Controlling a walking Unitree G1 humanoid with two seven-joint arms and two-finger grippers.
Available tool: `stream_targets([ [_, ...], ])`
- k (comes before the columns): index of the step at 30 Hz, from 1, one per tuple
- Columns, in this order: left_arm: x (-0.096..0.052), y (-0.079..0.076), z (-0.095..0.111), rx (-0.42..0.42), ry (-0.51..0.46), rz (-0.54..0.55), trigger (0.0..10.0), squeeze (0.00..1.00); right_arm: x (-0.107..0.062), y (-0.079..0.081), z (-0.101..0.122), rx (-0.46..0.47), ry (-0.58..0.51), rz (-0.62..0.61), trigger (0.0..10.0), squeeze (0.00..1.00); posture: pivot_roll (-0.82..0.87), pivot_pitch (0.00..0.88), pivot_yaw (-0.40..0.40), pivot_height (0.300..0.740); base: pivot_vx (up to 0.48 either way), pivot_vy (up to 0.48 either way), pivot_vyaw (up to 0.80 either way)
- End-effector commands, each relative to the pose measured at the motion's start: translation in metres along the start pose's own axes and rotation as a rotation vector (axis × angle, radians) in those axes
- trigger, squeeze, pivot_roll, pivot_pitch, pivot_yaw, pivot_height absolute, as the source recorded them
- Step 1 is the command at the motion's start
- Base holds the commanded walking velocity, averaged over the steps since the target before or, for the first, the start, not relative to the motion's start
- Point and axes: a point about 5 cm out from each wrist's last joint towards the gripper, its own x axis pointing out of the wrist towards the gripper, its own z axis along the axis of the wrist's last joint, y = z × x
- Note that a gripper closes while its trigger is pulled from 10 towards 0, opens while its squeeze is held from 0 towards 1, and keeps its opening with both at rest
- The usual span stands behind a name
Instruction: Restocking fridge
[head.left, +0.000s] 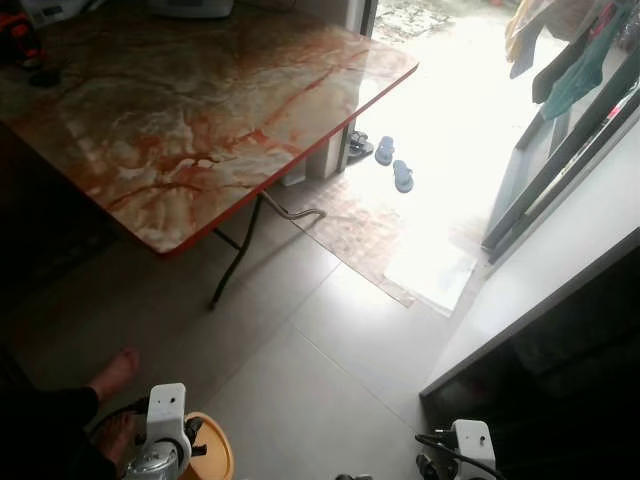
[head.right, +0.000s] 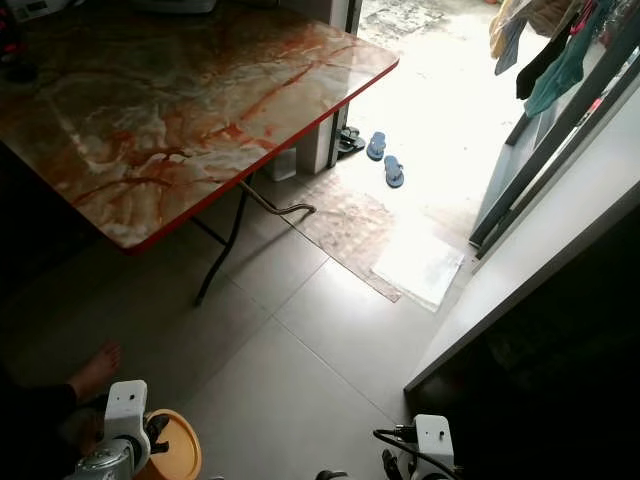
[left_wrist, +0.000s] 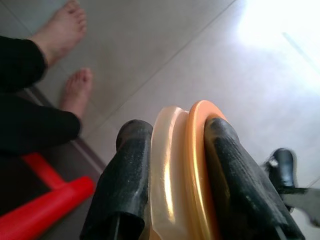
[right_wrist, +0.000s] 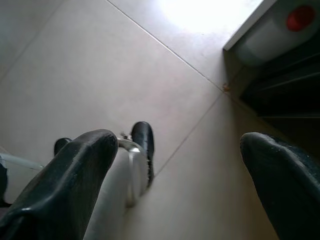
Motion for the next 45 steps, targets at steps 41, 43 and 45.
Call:
stream_targets([
  [41,-0.0036,-0.0059,-0.0207,-0.020,0.070,-0.034,10.0,0.00,-0.0017,-0.0045,-0.0074,-0.008,0.042,-0.025,10.0,0.00,0.03,0.190,-0.036,0.740,0.000,0.046,-0.70],
  [43,-0.0037,-0.0056,-0.0209,-0.019,0.070,-0.033,10.0,0.00,-0.0016,-0.0044,-0.0074,-0.008,0.042,-0.024,10.0,0.00,0.04,0.190,-0.036,0.740,0.141,0.000,-0.80],
  [45,-0.0038,-0.0048,-0.0213,-0.015,0.072,-0.029,10.0,0.00,-0.0016,-0.0042,-0.0073,-0.008,0.041,-0.024,10.0,0.00,0.04,0.190,-0.034,0.740,0.338,0.000,-0.80],
])
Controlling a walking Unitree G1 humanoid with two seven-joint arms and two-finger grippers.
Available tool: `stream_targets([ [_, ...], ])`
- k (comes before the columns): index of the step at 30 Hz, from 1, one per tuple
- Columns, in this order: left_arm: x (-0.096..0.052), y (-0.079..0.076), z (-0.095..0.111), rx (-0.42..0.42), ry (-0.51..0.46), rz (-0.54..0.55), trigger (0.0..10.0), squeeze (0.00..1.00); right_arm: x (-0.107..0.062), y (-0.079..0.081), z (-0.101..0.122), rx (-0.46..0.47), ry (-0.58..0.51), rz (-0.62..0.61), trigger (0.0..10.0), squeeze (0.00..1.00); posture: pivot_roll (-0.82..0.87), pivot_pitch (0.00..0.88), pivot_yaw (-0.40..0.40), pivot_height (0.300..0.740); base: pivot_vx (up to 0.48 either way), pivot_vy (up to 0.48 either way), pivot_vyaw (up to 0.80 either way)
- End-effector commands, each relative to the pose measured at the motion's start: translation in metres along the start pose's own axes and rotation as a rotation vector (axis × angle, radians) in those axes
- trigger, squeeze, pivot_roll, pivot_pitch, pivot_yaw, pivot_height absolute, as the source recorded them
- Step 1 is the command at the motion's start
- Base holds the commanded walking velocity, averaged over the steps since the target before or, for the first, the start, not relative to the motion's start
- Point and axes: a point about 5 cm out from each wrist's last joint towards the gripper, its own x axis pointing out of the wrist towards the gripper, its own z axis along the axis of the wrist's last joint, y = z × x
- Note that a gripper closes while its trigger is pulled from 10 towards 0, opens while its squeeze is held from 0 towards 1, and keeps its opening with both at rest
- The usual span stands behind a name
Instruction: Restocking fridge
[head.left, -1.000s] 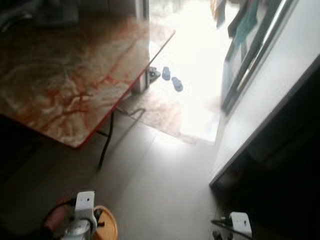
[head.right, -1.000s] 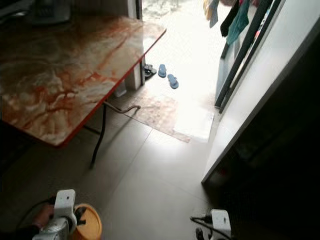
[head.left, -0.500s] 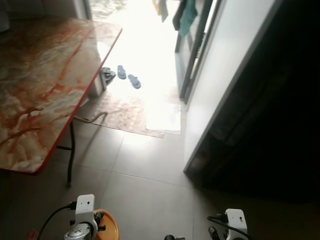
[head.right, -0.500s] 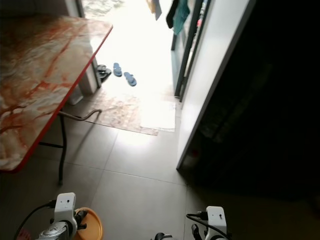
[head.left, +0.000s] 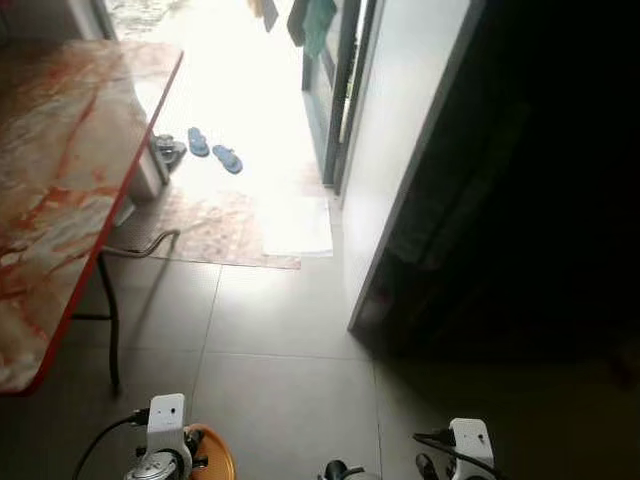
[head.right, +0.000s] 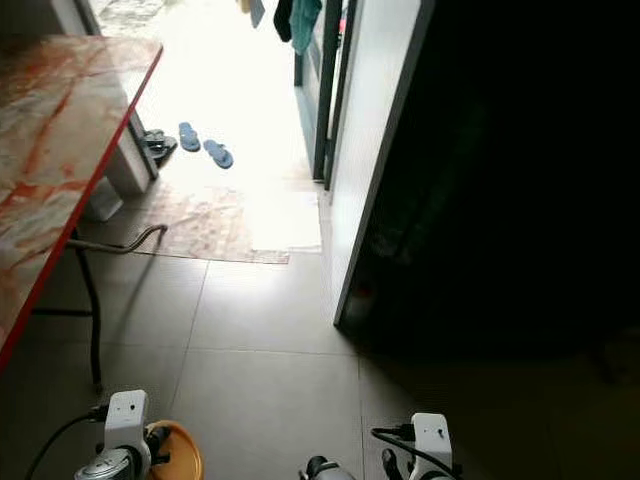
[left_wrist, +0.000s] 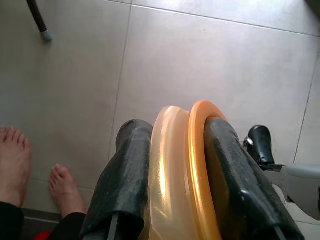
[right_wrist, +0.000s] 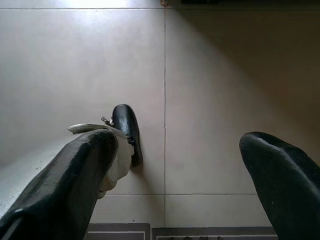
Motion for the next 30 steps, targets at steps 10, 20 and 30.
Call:
stream_targets([
  [10,-0.0041,0.0039,-0.0200,0.014,0.076,0.006,10.0,0.00,-0.0011,0.0001,-0.0056,0.018,0.006,0.001,10.0,0.00,0.04,0.187,-0.032,0.740,0.390,0.000,-0.16],
  [20,-0.0044,0.0037,-0.0213,0.017,0.080,0.006,10.0,0.00,-0.0011,0.0000,-0.0058,0.015,0.007,-0.002,10.0,0.00,0.04,0.182,-0.031,0.740,0.392,0.000,0.00],
  [30,-0.0043,0.0043,-0.0203,0.013,0.070,0.005,10.0,0.00,-0.0010,0.0004,-0.0063,0.016,0.014,-0.002,10.0,0.00,0.04,0.180,-0.030,0.740,0.258,0.000,-0.48],
])
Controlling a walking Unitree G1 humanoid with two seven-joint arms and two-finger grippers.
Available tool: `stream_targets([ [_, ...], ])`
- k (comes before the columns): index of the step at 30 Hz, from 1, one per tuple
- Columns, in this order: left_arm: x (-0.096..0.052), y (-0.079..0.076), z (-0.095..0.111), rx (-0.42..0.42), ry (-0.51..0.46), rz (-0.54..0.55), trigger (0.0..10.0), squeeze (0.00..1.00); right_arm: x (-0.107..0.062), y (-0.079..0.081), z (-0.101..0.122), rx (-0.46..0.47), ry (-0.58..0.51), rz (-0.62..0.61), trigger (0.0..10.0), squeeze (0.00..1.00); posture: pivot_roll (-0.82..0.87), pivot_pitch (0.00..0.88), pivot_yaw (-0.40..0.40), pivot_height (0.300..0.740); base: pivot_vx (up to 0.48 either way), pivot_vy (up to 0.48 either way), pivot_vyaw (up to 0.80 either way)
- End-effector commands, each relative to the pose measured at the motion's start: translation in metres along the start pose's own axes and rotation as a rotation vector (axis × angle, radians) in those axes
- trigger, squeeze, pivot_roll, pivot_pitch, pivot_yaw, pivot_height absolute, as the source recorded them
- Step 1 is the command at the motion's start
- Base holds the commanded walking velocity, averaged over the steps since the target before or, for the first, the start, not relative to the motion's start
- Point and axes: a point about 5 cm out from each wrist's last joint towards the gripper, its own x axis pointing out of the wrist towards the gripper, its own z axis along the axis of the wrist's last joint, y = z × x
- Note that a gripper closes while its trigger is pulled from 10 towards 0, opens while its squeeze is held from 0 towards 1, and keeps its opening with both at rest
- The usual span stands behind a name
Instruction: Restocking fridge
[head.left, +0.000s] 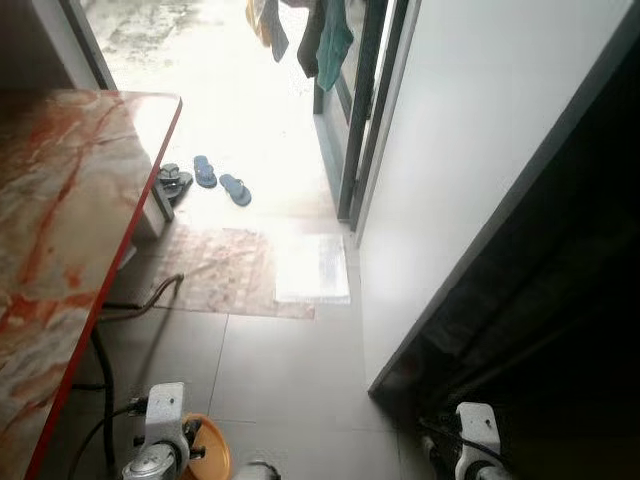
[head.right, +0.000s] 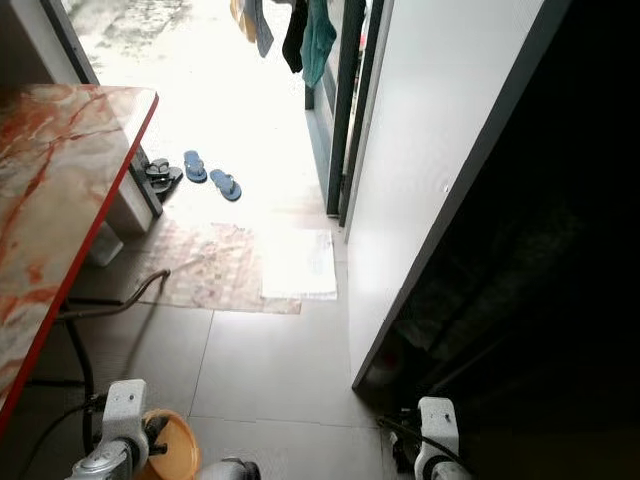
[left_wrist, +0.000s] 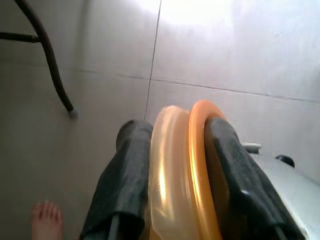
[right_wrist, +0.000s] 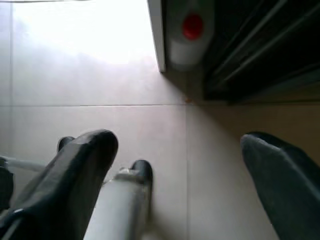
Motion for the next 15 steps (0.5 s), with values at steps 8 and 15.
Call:
stream_targets([
  [8,-0.0017,-0.0067,-0.0120,-0.021,0.042,-0.024,10.0,0.00,-0.0054,-0.0121,-0.0181,0.006,0.066,-0.033,10.0,0.00,0.03,0.183,-0.029,0.740,0.000,0.000,-0.79],
  [15,-0.0017,-0.0062,-0.0122,-0.029,0.043,-0.021,10.0,0.00,-0.0055,-0.0121,-0.0181,0.006,0.067,-0.033,10.0,0.00,0.03,0.185,-0.030,0.740,0.000,0.118,-0.79],
])
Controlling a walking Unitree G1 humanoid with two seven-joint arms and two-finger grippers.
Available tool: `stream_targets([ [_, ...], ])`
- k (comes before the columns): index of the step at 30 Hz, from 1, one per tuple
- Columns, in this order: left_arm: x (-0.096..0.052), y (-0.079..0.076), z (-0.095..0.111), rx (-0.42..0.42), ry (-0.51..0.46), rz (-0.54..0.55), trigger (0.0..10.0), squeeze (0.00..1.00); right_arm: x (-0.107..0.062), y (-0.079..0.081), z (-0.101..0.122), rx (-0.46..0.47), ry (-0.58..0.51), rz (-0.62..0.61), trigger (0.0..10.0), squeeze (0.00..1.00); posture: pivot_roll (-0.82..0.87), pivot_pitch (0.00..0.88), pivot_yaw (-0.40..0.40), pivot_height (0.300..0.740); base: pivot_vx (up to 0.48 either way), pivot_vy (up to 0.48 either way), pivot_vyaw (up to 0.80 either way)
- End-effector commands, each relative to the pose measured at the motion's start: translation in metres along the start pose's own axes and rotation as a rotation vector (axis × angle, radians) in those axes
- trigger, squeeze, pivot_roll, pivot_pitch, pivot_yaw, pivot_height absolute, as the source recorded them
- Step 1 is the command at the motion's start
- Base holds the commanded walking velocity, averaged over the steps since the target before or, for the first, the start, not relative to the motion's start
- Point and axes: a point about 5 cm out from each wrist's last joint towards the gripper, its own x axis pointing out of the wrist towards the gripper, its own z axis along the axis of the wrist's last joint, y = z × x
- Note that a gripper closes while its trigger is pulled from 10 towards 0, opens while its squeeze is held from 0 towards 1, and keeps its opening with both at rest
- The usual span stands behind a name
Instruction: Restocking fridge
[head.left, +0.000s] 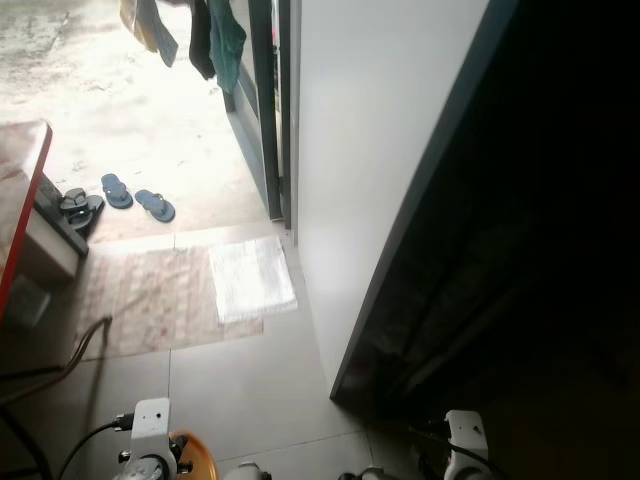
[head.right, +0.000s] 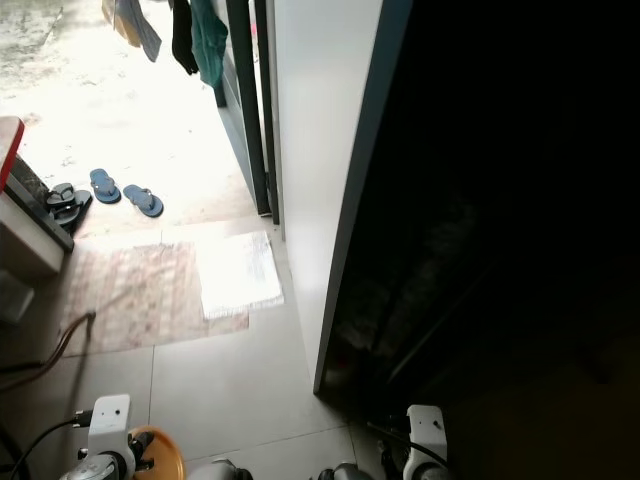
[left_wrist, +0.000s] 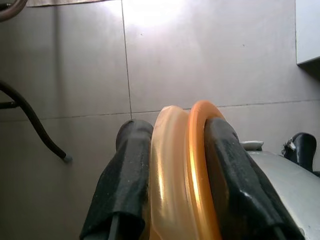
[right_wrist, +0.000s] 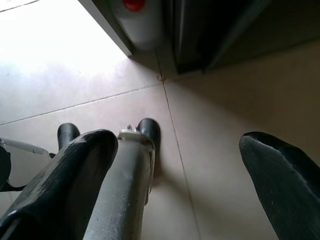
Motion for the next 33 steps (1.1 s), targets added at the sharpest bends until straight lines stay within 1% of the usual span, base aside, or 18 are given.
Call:
stream_targets([
  [1,-0.0012,-0.0109,-0.0105,-0.016,0.044,-0.041,10.0,0.00,-0.0022,-0.0065,-0.0067,0.001,0.026,-0.018,10.0,0.00,0.03,0.186,-0.030,0.740,0.000,0.401,-0.80],
  [5,-0.0012,-0.0104,-0.0103,-0.014,0.044,-0.039,10.0,0.00,-0.0021,-0.0064,-0.0067,0.002,0.027,-0.017,10.0,0.00,0.03,0.186,-0.031,0.740,0.000,0.345,-0.79],
  [10,-0.0012,-0.0103,-0.0106,-0.014,0.046,-0.039,10.0,0.00,-0.0021,-0.0063,-0.0068,0.000,0.028,-0.016,10.0,0.00,0.03,0.186,-0.030,0.740,0.000,0.000,-0.79],
  [15,-0.0011,-0.0106,-0.0099,-0.010,0.043,-0.040,10.0,0.00,-0.0022,-0.0063,-0.0069,0.001,0.028,-0.015,10.0,0.00,0.03,0.186,-0.031,0.740,0.000,0.373,-0.79],
  [22,-0.0008,-0.0110,-0.0090,-0.008,0.041,-0.041,10.0,0.00,-0.0021,-0.0061,-0.0070,0.000,0.028,-0.015,10.0,0.00,0.03,0.187,-0.030,0.740,0.000,0.000,-0.79],
  [33,-0.0006,-0.0115,-0.0082,-0.004,0.039,-0.044,10.0,0.00,-0.0021,-0.0056,-0.0072,0.001,0.028,-0.014,10.0,0.00,0.03,0.183,-0.028,0.740,0.000,0.370,-0.79],
])
